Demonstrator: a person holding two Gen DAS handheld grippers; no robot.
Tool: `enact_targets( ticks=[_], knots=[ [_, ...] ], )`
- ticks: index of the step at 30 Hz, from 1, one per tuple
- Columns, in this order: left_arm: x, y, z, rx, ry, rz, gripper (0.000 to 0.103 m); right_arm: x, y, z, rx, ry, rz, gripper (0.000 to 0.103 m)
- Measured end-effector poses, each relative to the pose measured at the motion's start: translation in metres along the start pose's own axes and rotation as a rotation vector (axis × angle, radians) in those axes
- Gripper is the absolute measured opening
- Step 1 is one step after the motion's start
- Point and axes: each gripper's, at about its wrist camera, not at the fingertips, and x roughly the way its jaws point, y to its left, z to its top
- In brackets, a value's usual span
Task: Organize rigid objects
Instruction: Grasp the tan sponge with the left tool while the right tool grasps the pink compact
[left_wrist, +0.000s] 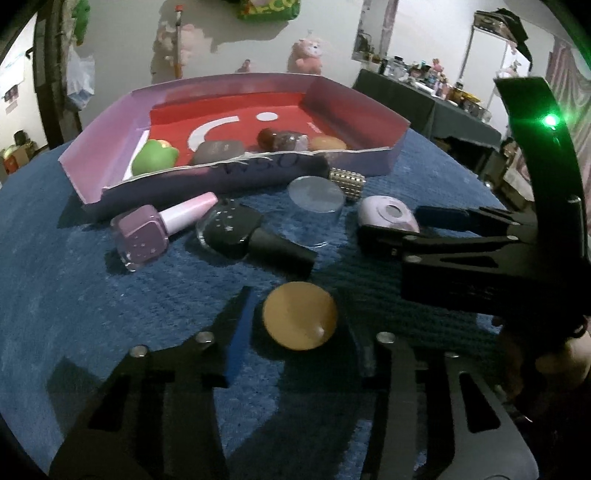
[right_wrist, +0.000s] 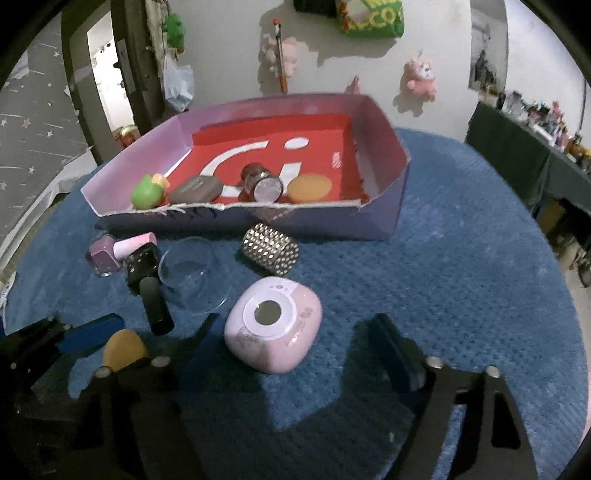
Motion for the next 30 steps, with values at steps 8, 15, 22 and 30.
enact_targets(
  ticks=[8, 15, 22, 30],
  knots=[
    [-0.004, 0.006, 0.005, -0.021, -0.006, -0.016, 0.035, -0.006, 0.011, -0.002, -0.052, -0.026, 0.020, 0.057],
    [-0.014, 0.018, 0.015, -0.043, -0.038, 0.007, 0.035, -0.027, 0.018, 0.003, -0.081, -0.089, 0.020, 0.057],
    [-0.016, 0.020, 0.016, -0.044, -0.048, 0.013, 0.035, -0.026, 0.022, 0.002, -0.083, -0.078, 0.031, 0.057],
    [-0.031, 0.027, 0.036, -0.039, -0.093, 0.025, 0.035, -0.033, 0.022, 0.019, -0.089, -0.103, 0.034, 0.057]
  ],
)
